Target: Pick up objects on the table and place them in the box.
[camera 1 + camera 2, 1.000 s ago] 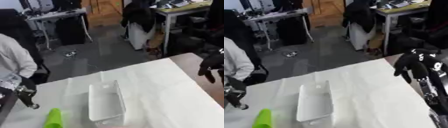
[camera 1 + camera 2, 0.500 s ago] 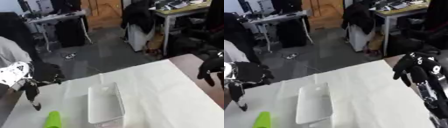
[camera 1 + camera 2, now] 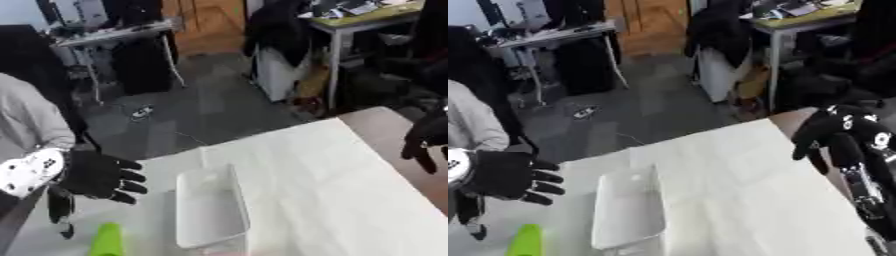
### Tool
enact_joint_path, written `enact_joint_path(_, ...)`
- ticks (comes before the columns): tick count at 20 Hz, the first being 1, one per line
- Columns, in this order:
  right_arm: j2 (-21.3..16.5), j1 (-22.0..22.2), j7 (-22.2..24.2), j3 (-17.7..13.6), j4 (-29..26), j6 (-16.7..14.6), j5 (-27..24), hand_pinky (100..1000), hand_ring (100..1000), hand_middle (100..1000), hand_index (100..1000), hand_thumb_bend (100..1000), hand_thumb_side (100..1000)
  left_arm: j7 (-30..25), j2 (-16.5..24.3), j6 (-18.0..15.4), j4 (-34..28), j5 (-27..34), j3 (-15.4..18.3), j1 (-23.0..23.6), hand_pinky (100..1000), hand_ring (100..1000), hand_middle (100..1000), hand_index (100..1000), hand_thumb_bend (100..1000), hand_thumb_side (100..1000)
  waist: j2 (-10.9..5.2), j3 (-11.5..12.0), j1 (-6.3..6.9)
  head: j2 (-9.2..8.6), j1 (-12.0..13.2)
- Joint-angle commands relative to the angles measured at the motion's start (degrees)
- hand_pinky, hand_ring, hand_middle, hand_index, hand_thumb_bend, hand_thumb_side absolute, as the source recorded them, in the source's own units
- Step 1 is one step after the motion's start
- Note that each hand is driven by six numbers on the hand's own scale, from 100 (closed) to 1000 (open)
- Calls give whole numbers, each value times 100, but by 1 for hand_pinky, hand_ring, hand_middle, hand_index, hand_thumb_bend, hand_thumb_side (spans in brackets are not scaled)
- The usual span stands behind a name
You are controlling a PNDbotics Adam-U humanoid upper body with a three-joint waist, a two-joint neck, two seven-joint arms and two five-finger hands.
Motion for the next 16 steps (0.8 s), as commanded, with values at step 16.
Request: enact_joint_path(16, -153, -62, -14, -26, -58, -14, 34, 100, 406, 502, 628, 100, 756, 3215, 245, -41, 467, -1711, 215, 584, 1000, 1000, 1000, 939, 877, 589, 2, 31, -79, 170, 146)
